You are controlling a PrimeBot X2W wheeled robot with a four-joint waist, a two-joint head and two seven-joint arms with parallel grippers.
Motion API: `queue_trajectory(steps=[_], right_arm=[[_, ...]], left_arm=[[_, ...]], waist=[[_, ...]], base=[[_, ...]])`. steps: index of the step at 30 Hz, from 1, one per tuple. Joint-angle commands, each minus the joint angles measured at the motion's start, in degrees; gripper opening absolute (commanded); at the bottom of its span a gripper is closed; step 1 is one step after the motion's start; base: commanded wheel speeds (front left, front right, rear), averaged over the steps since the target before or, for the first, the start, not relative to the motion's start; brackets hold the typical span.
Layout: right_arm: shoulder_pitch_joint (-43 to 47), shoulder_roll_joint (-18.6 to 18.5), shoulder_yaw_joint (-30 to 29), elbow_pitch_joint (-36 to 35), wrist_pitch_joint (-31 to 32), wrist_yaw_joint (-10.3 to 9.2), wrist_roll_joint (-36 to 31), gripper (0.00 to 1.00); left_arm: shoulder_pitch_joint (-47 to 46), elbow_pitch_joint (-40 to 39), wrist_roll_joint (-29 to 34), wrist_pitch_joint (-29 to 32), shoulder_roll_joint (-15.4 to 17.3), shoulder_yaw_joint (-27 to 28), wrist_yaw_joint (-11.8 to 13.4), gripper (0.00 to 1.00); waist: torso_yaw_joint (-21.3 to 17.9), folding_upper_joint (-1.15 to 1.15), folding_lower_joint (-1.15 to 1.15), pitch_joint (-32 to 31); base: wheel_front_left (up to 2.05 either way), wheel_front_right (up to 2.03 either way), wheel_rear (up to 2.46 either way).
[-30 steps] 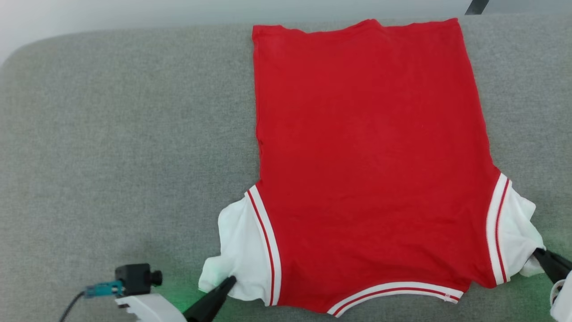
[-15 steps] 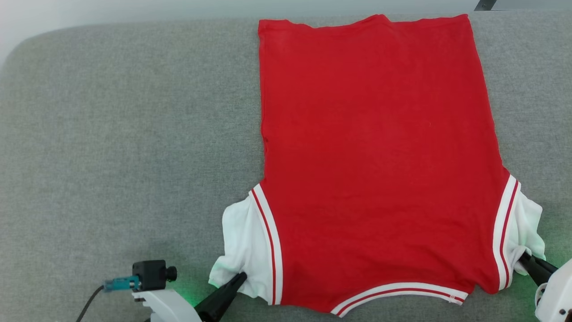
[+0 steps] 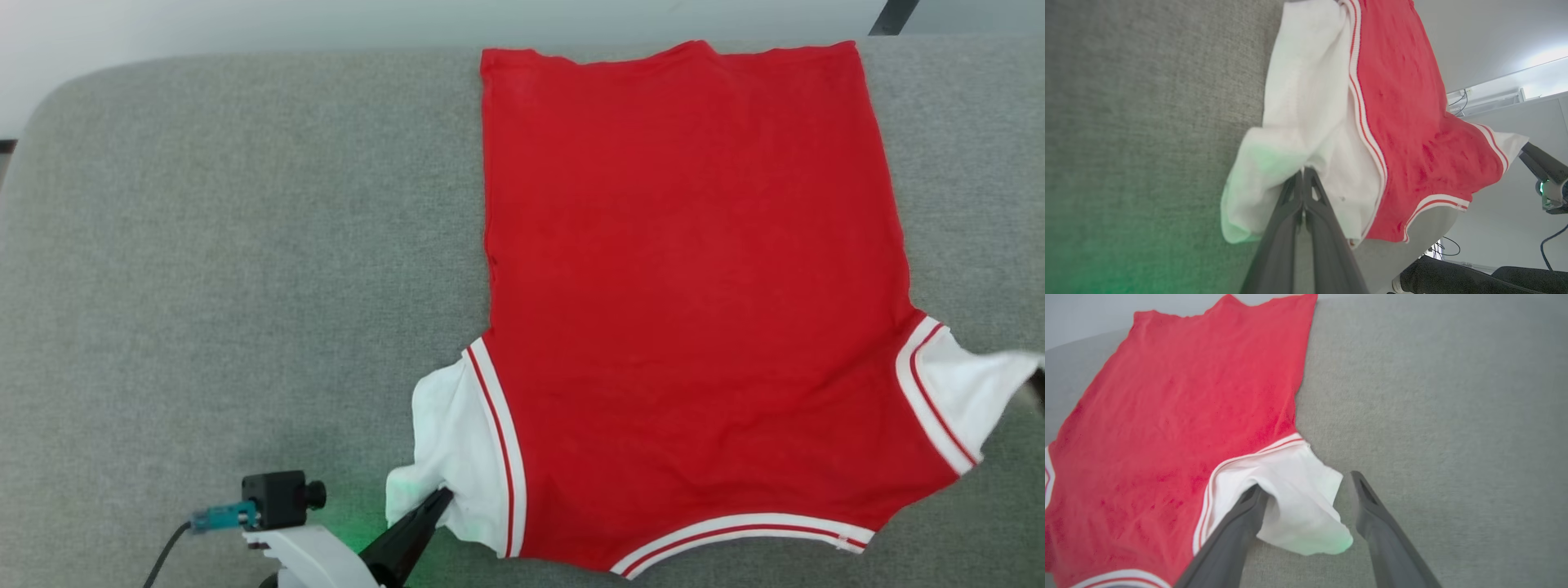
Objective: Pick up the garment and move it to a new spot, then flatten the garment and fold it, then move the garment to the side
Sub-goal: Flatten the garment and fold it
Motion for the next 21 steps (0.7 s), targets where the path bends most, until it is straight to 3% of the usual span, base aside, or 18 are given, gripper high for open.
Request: queue_trajectory(steps=[1,4,10,11,21], right_arm=[[-2.5,-0.4,-1.3,-1.9,2.4,-0.08,-0.2,1.0],[-8.6,-0.6,-0.5,-2.0,7.0,-0.08,0.2,1.0],[-28.3,-1.6,4.7,7.1,17.8,-0.08,-1.2,1.0],[-28.3,-1.6,4.7,7.1,17.8,-0.08,-1.2,1.0],[-58.8,-5.7,10.0,31.3,24.8,-0.08,-16.4,1.0]], left_arm=[[0.0,-1.3,0.6,-0.2,0.1,0.0,0.7,0.0],[-1.2,-3.2,1.4,0.1,0.1,0.0,1.2,0.0],[-4.9,-5.2,3.6,1.3,-0.5,-0.4,0.7,0.0],[-4.9,-5.2,3.6,1.3,-0.5,-0.4,0.7,0.0],[-10.6,-5.1,6.3,3.2,-3.4,-1.6,-1.6,0.0]], waist=[[0.5,0.0,0.0,0.5],[1.5,0.0,0.0,2.3],[4.6,0.0,0.0,8.6],[4.6,0.0,0.0,8.6],[12.5,0.0,0.0,18.2]], base=[[0.0,0.0,0.0],[0.0,0.0,0.0],[0.0,0.0,0.0],[0.0,0.0,0.0],[0.0,0.0,0.0]])
